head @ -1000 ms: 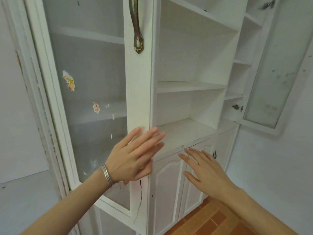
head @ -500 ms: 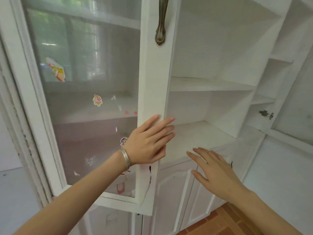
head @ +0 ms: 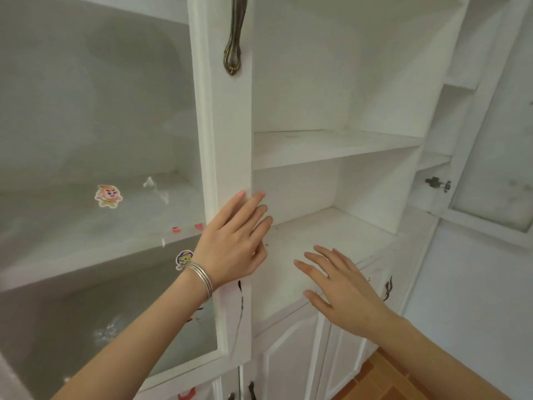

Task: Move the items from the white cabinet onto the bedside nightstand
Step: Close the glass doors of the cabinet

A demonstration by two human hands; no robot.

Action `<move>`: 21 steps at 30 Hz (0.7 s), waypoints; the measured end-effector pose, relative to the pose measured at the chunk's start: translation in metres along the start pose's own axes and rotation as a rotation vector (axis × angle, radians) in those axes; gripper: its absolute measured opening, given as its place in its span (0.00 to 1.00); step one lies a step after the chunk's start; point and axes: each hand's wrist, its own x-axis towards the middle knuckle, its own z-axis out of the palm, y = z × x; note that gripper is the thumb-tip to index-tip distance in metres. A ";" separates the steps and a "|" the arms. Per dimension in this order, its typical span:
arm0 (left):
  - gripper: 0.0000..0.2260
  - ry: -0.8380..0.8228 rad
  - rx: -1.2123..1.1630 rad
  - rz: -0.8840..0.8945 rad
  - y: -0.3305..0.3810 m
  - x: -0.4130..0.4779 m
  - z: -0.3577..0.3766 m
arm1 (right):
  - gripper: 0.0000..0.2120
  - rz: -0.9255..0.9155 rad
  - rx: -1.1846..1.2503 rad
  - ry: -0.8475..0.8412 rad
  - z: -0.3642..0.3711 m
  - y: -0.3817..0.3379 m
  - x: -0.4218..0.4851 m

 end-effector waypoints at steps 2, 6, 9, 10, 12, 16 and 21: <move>0.14 -0.004 0.005 -0.012 -0.004 0.001 0.004 | 0.23 -0.009 0.019 -0.011 0.014 -0.002 0.013; 0.13 -0.080 0.036 -0.022 -0.016 0.002 0.015 | 0.24 -0.066 0.043 -0.072 0.044 -0.008 0.036; 0.14 -0.131 0.060 -0.031 -0.026 0.000 0.026 | 0.24 -0.079 0.060 -0.092 0.057 -0.009 0.055; 0.14 -0.142 0.075 -0.036 -0.030 0.001 0.029 | 0.24 -0.085 0.062 -0.087 0.060 -0.007 0.061; 0.14 -0.161 0.103 -0.045 -0.035 0.002 0.033 | 0.25 -0.111 0.072 -0.070 0.065 -0.003 0.073; 0.12 -0.174 0.128 -0.063 -0.038 0.002 0.038 | 0.24 -0.146 0.105 -0.044 0.074 0.006 0.094; 0.11 -0.188 0.149 -0.071 -0.038 0.002 0.039 | 0.24 -0.199 0.102 -0.031 0.080 0.008 0.116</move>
